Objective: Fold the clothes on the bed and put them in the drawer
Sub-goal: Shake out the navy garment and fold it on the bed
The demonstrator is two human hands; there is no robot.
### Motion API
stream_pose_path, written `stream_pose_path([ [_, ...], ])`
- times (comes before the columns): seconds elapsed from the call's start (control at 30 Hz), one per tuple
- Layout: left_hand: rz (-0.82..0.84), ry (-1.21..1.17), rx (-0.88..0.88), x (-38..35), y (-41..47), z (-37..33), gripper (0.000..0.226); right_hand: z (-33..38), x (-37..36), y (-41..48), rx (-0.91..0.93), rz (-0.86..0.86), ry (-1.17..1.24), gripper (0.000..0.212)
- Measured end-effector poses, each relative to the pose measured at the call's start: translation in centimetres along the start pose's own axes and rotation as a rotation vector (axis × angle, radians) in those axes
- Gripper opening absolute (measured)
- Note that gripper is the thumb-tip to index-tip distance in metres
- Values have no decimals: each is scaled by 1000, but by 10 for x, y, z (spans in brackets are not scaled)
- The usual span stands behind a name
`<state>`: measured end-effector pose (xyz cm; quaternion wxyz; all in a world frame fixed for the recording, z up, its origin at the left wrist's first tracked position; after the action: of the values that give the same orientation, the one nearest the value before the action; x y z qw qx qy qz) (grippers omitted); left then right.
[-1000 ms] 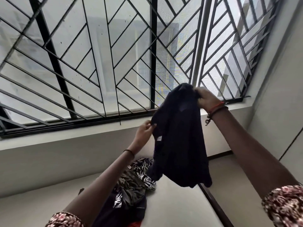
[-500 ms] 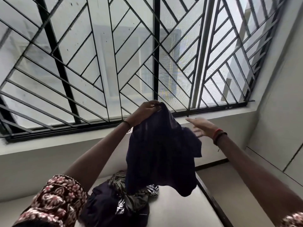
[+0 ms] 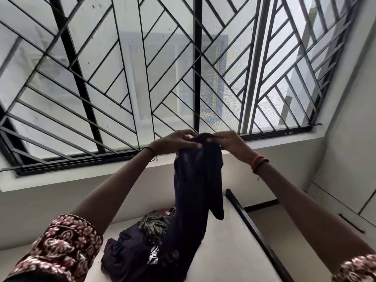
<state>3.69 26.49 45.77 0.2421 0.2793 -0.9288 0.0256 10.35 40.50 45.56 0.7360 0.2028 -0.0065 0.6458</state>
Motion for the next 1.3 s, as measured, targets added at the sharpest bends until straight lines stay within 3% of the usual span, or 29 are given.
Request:
stream_pose_path([
  [0.1,188,120,38,-7,-16,22,26,9,9,2,4,-11,38,7],
  [0.13,224,165,63,-10,-21,34,23,12,13,2,2,-27,90,11],
  [0.23,220,185,140,-14,-35,64,47,20,27,4,-3,-65,205,15],
  [0.33,215,33,141,-18,-44,73,38,24,46,4,6,-86,181,10],
  [0.5,142,76,91,3,-46,62,19,11,85,-1,-35,-108,56,12],
  [0.6,19,30,39,24,-40,50,18,-1,102,-7,-114,-45,63,21],
  [0.8,-133,99,-94,48,-32,16,26,-10,120,-21,-156,89,24,69],
  [1.13,-399,59,-207,67,-14,-10,6,13,122,-23,-25,-98,103,37],
  [1.3,-453,-35,-260,77,-14,-24,11,26,112,-26,60,-70,148,43],
])
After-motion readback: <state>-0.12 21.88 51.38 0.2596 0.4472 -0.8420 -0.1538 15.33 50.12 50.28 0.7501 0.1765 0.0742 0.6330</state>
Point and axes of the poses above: each hand's wrist, its own y-axis towards the middle knuckle, its own x-axis out of the back of the hand, z = x × y, the point moved 7 cm from there along y, towards the middle knuckle, and after that the axes turned 1 degree about y, right-handed, at the moved point
